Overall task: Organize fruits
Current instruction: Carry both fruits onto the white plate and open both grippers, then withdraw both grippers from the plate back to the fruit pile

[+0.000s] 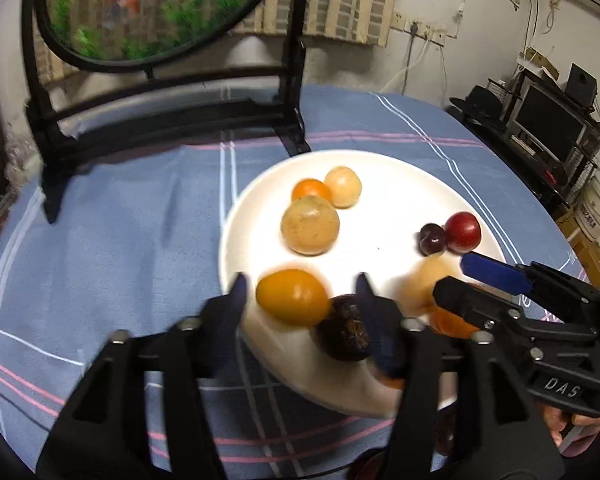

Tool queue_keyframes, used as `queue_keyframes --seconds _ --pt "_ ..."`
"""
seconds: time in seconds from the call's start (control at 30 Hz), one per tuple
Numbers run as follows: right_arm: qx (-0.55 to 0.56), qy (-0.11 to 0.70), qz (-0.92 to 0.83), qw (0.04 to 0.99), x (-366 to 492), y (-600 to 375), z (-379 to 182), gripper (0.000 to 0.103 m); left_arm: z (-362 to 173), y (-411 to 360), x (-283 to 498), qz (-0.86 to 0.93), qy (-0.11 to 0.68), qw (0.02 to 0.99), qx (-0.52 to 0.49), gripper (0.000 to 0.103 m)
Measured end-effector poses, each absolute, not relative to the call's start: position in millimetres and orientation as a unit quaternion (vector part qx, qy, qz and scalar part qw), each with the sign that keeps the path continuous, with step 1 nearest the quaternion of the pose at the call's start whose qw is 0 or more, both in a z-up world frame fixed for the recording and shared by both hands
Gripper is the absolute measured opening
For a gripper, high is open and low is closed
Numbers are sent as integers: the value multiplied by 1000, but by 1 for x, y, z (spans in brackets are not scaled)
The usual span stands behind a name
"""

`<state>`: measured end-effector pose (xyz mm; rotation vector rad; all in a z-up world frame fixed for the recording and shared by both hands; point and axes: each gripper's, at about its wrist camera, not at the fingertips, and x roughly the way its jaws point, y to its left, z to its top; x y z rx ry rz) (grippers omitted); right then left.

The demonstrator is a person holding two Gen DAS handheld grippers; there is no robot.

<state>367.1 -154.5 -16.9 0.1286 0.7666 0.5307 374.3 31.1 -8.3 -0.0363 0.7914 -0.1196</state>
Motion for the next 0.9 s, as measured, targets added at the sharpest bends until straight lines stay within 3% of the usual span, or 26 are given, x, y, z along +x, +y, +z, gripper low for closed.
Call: queue_keyframes --seconds 0.13,0.23,0.3,0.6,0.9 --pt "73 343 263 899 347 -163 7 63 17 35 343 -48 356 933 -9 86" --pt "71 334 272 900 327 -169 18 64 31 42 311 -52 344 937 -17 89" --pt "65 335 274 899 308 -174 20 64 34 50 284 -49 342 938 -34 97" --pt "5 358 298 885 222 -181 -2 64 -8 69 173 -53 359 925 -113 98" --pt "8 414 322 851 181 -171 -34 65 -31 50 134 -50 360 927 -91 98"
